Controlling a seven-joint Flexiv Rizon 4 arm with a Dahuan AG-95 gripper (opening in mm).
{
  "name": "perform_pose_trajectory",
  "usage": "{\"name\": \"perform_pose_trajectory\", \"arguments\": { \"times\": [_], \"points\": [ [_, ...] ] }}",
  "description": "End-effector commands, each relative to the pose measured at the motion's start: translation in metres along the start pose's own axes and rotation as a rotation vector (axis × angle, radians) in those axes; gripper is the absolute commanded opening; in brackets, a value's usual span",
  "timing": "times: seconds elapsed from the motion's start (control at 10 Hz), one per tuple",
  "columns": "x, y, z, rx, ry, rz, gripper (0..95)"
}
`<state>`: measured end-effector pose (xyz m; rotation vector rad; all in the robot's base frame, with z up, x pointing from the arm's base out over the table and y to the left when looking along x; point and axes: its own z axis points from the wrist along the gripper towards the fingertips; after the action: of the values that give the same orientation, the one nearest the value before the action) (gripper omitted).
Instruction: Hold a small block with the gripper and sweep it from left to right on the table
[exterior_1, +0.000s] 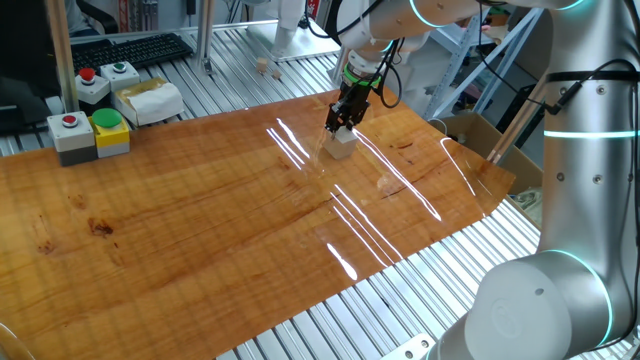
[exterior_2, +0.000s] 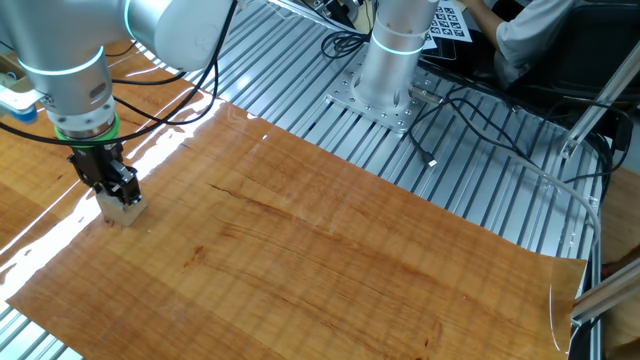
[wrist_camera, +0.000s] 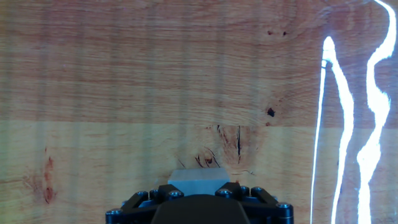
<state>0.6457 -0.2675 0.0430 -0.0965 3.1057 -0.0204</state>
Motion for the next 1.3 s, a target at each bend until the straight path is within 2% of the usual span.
{"name": "perform_pose_trajectory", "arguments": {
  "times": [0.1,0.3,0.4,0.8,0.9,1.3],
  "points": [
    [-0.0004,-0.0002,0.0011,0.008,0.023,-0.032,0.0],
    [-0.0004,-0.0002,0.0011,0.023,0.032,-0.061,0.0],
    [-0.0004,-0.0002,0.0011,0.019,0.038,-0.069,0.0],
    [-0.0004,-0.0002,0.0011,0.022,0.023,-0.094,0.0],
    [-0.0004,-0.0002,0.0011,0.012,0.024,-0.094,0.0],
    [-0.0004,-0.0002,0.0011,0.015,0.018,-0.108,0.0]
  ]
}}
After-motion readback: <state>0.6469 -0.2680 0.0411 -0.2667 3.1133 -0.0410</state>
